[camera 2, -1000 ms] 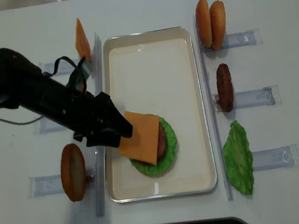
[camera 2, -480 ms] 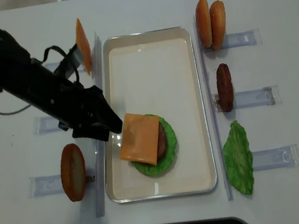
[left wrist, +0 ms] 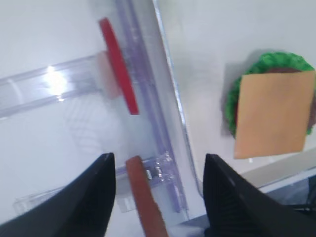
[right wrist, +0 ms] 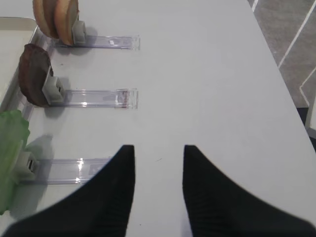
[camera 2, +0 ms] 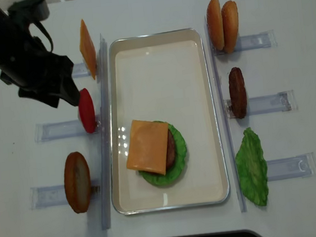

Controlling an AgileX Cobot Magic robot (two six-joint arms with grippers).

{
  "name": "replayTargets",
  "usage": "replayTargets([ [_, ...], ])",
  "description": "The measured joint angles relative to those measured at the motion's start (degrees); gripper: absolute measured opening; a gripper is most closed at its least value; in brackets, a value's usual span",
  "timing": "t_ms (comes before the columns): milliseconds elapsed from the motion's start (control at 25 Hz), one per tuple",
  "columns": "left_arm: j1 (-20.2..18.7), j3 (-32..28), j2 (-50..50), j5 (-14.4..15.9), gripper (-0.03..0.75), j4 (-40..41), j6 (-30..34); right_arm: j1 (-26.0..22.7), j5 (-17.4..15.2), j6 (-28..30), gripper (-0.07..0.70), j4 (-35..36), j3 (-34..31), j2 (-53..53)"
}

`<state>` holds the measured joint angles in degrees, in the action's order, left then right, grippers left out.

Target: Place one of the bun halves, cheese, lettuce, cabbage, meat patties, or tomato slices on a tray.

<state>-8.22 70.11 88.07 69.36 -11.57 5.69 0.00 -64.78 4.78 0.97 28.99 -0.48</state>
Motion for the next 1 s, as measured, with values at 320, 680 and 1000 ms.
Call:
replayTargets([
  [320,0.32,2.52,0.00,0.35,0.433,13.92,-4.18,0.00,0.00,0.00,0.235,0.00,0.00,0.00],
  [680,6.39,2.52,0.00,0.40,0.430,16.31,-3.67,0.00,0.00,0.00,0.235,0.00,0.00,0.00],
  [1000,10.39,2.52,-1.75,0.40,0.393,14.53,-1.95,0.00,0.00,0.00,0.235,0.00,0.00,0.00],
])
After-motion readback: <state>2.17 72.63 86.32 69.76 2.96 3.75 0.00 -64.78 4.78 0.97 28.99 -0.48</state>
